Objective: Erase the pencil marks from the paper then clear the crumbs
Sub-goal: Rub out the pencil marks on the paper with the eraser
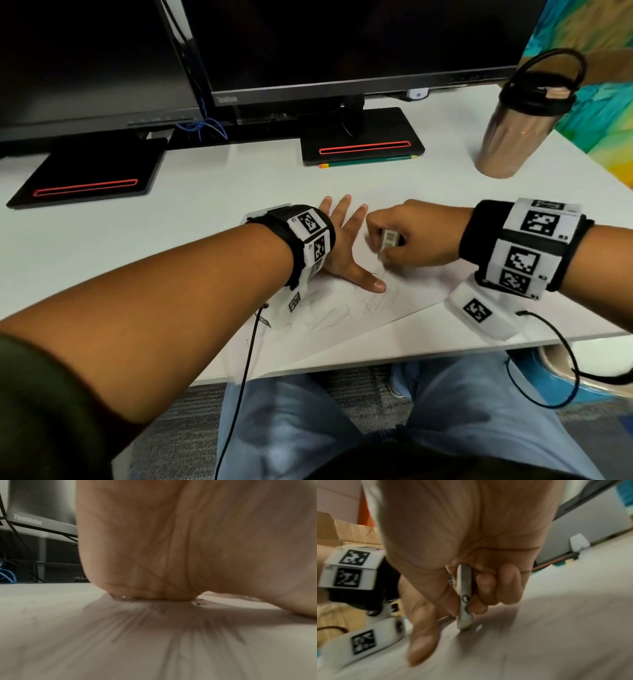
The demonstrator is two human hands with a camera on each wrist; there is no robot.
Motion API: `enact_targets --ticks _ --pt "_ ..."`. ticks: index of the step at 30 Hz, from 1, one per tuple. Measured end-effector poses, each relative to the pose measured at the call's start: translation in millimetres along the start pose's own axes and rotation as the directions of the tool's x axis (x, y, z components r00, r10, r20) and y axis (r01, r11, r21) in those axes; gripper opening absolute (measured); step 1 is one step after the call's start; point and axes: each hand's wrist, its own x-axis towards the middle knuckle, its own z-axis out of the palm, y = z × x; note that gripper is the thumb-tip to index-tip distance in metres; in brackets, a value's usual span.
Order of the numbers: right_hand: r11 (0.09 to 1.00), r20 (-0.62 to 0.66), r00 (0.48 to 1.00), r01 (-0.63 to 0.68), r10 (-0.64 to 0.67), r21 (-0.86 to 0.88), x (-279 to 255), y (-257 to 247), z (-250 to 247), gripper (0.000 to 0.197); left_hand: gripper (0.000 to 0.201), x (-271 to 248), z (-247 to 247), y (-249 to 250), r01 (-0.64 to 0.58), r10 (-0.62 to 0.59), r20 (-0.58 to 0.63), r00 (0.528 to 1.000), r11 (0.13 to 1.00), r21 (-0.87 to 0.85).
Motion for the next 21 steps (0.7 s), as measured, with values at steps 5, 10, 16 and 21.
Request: enact_targets --ticks 5,10,16,21 --pt "0.960 -0.168 0.977 -0.079 0.127 0.269 -6.3 7.1 -29.6 0.014 0.141 -12.4 2.4 -5.9 -0.041 0.037 -0.078 0.996 0.998 -0.055" --pt "0.918 -0.222 0.953 -0.109 0.206 0.382 -4.9 2.4 -24.3 0.009 0.143 -30.3 4.4 -21.4 -0.059 0.059 -0.003 0.998 0.998 -0.033" --pt "0.931 -0.114 0.965 -0.190 0.236 0.313 7.4 -13.4 6.6 0.008 0.140 -28.5 14.9 -9.9 -0.079 0.079 0.020 0.997 0.997 0.001" --pt "0.961 -0.081 0.980 -0.158 0.181 0.227 10.0 -22.8 21.7 0.005 0.137 -21.6 13.3 -6.3 -0.046 0.045 0.030 0.999 0.997 0.055"
